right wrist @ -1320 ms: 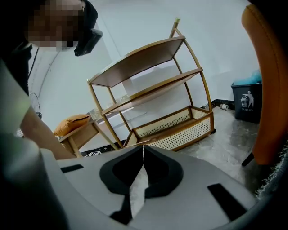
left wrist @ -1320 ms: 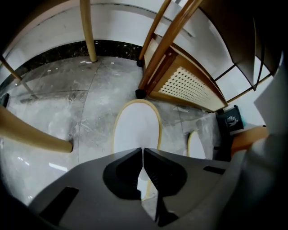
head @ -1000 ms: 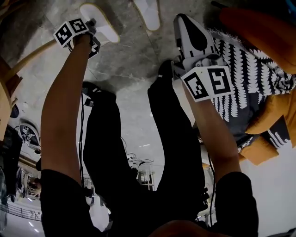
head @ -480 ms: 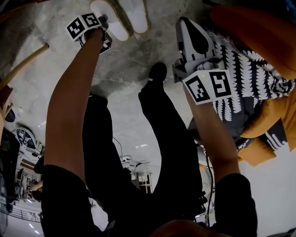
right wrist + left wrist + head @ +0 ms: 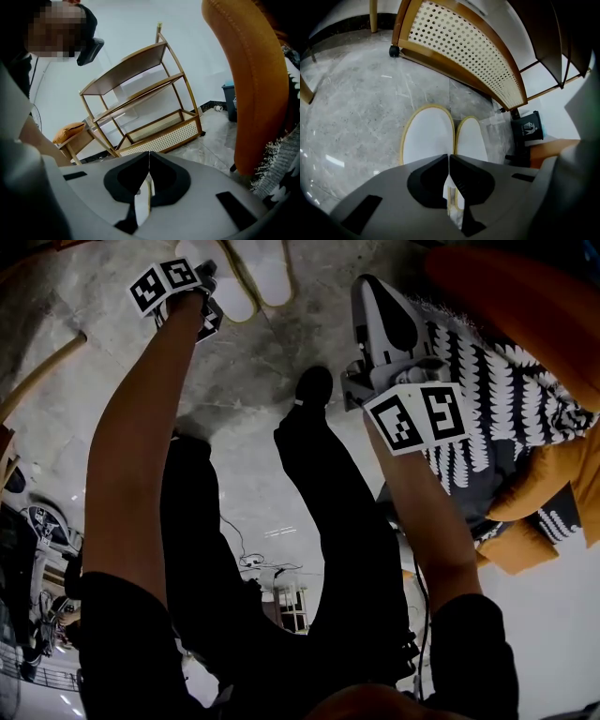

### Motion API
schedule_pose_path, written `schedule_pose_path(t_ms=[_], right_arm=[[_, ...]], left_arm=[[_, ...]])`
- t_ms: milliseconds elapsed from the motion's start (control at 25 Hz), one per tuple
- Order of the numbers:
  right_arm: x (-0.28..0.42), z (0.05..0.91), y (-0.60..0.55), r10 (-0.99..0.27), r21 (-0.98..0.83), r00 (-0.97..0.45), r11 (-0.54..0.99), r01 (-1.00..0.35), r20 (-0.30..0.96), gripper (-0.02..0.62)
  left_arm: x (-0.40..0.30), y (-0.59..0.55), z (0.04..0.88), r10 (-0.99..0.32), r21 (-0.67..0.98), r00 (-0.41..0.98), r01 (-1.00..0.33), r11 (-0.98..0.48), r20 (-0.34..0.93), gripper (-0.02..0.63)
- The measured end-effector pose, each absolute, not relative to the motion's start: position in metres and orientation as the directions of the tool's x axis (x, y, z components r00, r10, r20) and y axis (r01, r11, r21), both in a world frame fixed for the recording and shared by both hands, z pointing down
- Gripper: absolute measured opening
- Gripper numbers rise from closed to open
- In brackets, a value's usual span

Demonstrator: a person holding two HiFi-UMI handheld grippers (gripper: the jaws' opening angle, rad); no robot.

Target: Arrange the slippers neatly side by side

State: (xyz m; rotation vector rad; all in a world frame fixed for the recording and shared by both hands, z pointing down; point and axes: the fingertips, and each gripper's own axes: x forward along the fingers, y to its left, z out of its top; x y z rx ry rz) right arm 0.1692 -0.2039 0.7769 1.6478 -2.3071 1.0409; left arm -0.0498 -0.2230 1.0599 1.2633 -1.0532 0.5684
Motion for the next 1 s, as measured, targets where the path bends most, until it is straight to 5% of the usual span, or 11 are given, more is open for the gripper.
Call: schedule_pose_path(t_ms=[320, 440, 600, 800, 1000], right_arm=[[0.171, 0.781, -0.191, -0.781, -0.445, -0.390, 0.161, -0.881, 0.489, 0.032], [0.171, 0.776, -0.189, -0.783, -0.432, -0.382, 0.162, -0.887, 0.491, 0.032], [0.163, 0.757, -0.187, -0.791, -0.428, -0.375, 0.160, -0.890, 0.484, 0.032], [0.139, 0.699, -0.186, -0.811, -0.416, -0.379, 0.187, -0.890, 0.446, 0.032], [0.106, 0.624, -0.181, -0.810, -0.441, -0.411, 0.214, -0.872, 0.418, 0.032]], left_arm=[[-0.044, -0.225, 1.062, -0.214, 0.498, 0.454, -0.831, 0.247, 0.865, 0.031], [-0.044, -0.227, 1.055, -0.228, 0.503, 0.455, -0.829, 0.245, 0.861, 0.100], [-0.054, -0.225, 1.029, -0.248, 0.501, 0.447, -0.834, 0.233, 0.859, 0.109], [-0.084, -0.205, 0.961, -0.296, 0.537, 0.460, -0.795, 0.281, 0.837, 0.091], [-0.094, -0.206, 0.827, -0.427, 0.610, 0.529, -0.790, 0.070, 0.734, 0.030]])
